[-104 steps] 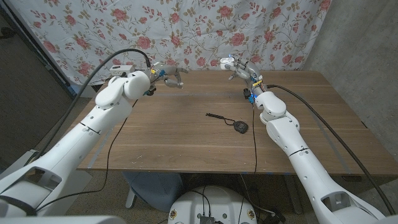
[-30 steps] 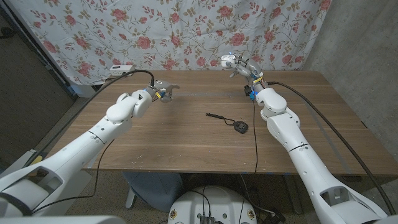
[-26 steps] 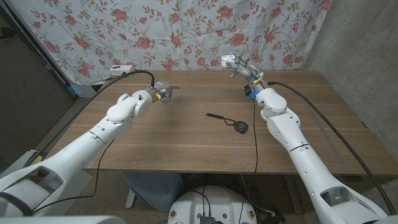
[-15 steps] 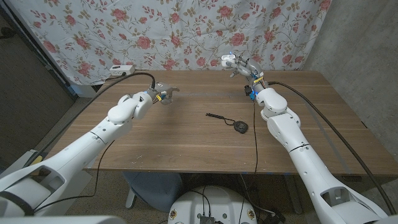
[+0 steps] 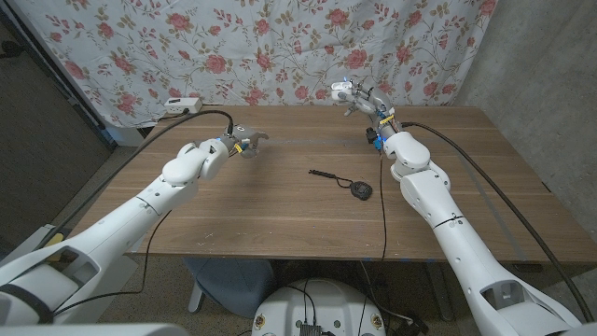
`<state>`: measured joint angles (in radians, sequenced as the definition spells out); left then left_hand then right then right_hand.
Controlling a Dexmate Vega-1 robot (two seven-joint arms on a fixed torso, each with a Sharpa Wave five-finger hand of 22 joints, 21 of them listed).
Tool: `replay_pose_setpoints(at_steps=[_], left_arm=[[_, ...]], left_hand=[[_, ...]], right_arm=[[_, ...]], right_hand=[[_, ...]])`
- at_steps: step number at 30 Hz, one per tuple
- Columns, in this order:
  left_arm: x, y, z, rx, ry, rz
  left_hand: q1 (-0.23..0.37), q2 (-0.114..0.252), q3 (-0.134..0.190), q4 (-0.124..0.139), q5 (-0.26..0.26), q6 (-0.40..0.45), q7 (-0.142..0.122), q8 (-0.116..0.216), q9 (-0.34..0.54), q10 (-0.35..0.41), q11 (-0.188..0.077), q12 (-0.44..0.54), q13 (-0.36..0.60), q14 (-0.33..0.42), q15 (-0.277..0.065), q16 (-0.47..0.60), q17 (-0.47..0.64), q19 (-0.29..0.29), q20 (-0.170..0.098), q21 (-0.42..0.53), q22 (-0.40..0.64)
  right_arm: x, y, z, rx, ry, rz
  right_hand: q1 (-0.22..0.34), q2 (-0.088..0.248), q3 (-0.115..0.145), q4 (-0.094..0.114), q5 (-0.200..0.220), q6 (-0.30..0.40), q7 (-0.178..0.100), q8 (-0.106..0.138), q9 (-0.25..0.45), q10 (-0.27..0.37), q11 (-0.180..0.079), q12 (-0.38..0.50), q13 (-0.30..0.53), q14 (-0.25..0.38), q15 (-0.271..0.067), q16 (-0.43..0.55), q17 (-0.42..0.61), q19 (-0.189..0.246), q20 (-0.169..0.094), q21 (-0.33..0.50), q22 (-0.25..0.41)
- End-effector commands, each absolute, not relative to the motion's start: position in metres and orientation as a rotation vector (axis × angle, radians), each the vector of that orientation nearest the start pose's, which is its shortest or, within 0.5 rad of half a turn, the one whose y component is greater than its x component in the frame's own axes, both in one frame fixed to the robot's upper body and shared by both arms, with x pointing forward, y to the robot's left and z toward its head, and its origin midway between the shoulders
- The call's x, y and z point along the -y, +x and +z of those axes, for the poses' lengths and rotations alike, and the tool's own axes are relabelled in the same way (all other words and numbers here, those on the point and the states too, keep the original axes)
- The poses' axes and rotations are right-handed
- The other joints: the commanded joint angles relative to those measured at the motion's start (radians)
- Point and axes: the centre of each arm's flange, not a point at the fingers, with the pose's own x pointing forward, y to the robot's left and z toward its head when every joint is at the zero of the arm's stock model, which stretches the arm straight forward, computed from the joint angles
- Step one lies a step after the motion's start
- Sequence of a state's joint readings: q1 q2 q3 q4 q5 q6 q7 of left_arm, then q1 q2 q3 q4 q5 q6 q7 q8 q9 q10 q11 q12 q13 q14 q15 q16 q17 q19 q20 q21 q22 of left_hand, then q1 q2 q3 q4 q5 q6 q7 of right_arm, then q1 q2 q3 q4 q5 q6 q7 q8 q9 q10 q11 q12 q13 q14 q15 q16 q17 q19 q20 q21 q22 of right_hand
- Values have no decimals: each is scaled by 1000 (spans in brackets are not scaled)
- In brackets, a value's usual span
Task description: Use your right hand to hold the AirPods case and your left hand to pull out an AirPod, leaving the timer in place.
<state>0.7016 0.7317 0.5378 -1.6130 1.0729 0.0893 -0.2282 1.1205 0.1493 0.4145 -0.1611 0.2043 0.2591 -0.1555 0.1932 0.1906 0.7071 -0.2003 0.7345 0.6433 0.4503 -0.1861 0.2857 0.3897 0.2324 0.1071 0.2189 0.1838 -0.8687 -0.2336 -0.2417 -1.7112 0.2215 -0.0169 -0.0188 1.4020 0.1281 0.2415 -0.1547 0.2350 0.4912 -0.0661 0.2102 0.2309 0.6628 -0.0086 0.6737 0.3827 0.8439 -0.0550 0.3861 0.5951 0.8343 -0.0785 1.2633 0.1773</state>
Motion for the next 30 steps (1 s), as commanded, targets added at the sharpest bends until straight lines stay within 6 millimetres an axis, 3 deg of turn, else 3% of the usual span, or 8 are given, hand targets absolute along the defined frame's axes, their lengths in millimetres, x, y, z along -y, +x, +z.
replay_pose_setpoints(at_steps=[1, 5, 14, 25, 30], left_arm=[[-258, 636, 39, 459, 1953, 133], [-259, 636, 40, 449, 1955, 113], [-261, 634, 39, 452, 1946, 105], [-256, 625, 45, 515, 1902, 126], [-255, 617, 57, 532, 1785, 121]], left_hand=[[-22, -21, -4, 12, 7, 9, 0, 2, 3, -15, -17, -37, -31, 5, -8, -30, -22, 6, -8, 6, 3], [-56, -39, -9, 16, 9, 9, -1, 6, 3, -47, -14, -98, -77, -40, -9, -67, -57, 6, -6, 4, 3], [-113, -73, -27, 26, -1, 30, -18, 16, 2, -70, -12, -175, -134, -65, 3, -84, -105, -3, -11, -1, 4], [-150, -84, -41, 36, -10, 34, -19, 16, 1, -63, -12, -200, -157, -66, 3, -82, -121, -5, -11, -3, 4], [-162, -86, -44, 38, -13, 31, -18, 14, 1, -71, -11, -217, -168, -66, -1, -81, -128, -3, -10, -2, 4]], right_arm=[[169, 587, 81, 767, -93, 241], [169, 587, 80, 763, -85, 240], [169, 587, 80, 763, -87, 241], [169, 587, 78, 762, -93, 252], [168, 587, 78, 757, -90, 248]], right_hand=[[5, 7, 6, 1, 4, 9, 3, -4, 3, 131, -122, 4, 5, 62, -178, -1, 3, -218, -113, 6, 0], [5, 8, 6, 1, 5, 10, 4, -4, 3, 129, -126, 4, 5, 63, -178, -2, 3, -219, -113, 8, 0], [5, 7, 7, 1, 5, 11, 6, -4, 2, 131, -123, 3, 3, 64, -178, -2, 4, -221, -113, 11, 0], [5, 7, 7, 1, 6, 11, 6, -4, 2, 132, -120, 2, 3, 63, -178, -4, 4, -224, -112, 14, -1], [4, 6, 7, 1, 6, 13, 6, -4, 2, 132, -122, 2, 4, 64, -178, -4, 5, -225, -112, 16, -1]])
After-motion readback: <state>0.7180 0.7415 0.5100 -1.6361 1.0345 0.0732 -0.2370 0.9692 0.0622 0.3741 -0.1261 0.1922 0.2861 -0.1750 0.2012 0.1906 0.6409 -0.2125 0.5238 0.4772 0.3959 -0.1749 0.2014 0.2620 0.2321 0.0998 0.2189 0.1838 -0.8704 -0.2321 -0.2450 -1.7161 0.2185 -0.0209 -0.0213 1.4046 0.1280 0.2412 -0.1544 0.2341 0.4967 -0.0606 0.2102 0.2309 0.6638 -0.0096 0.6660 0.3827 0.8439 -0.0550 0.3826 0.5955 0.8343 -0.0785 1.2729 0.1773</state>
